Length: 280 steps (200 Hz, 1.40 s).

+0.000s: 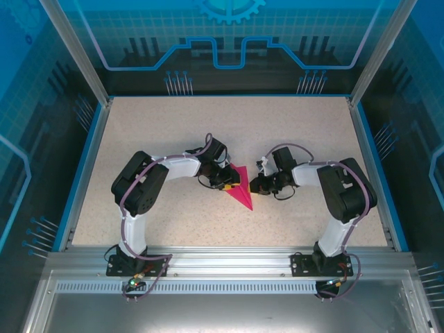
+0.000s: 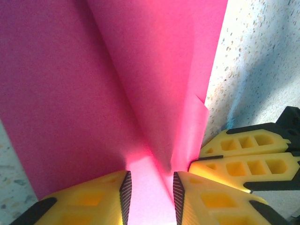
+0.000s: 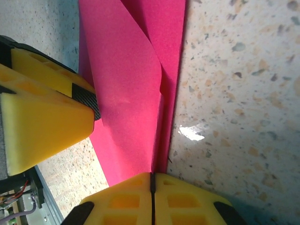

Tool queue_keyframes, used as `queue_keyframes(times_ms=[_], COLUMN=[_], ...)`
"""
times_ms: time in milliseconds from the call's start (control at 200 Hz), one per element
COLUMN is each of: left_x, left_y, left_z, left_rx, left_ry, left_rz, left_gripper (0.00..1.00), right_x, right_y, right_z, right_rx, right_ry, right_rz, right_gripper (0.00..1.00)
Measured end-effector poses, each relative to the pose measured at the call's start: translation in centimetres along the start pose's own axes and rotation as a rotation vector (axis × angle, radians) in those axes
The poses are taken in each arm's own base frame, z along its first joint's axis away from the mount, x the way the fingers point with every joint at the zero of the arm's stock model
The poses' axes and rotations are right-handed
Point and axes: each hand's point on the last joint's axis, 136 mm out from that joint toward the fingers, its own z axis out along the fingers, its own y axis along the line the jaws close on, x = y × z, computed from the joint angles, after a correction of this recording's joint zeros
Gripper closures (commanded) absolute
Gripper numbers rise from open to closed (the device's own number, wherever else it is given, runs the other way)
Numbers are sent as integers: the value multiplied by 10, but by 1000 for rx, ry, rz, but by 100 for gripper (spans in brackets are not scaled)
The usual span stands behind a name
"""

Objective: Fold a paper plane with a square sheet of paper (fold left side to right side)
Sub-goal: Fourth fold the wing at the center of the table.

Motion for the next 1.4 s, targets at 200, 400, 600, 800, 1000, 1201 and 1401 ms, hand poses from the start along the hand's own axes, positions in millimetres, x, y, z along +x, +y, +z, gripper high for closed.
queue_keyframes(times_ms=[200,400,600,800,1000,1201,1401], left_x=[-6,-16,-16,-15,-14,-14,-14], left_y=[-23,-59,-61,-48,-32,-21,-20], left_z=[-17,-40,-28,-2,13,23,24], left_rx=[26,90,101,70,40,19,21], left_ry=[-22,-66,-29,20,46,59,57], left_rz=[30,95,92,71,47,29,30], left_gripper=[63,69,70,70,71,71,72], right_x=[0,0,0,0,1,0,0], right_y=[-1,-1,-1,-1,-1,-1,1], right_z=[0,1,1,1,1,0,-2], right_rx=[0,1,1,2,2,3,0], right_ry=[22,30,30,31,31,33,26], right_rz=[24,31,32,33,32,29,20], right_gripper=[93,93,93,93,93,92,81])
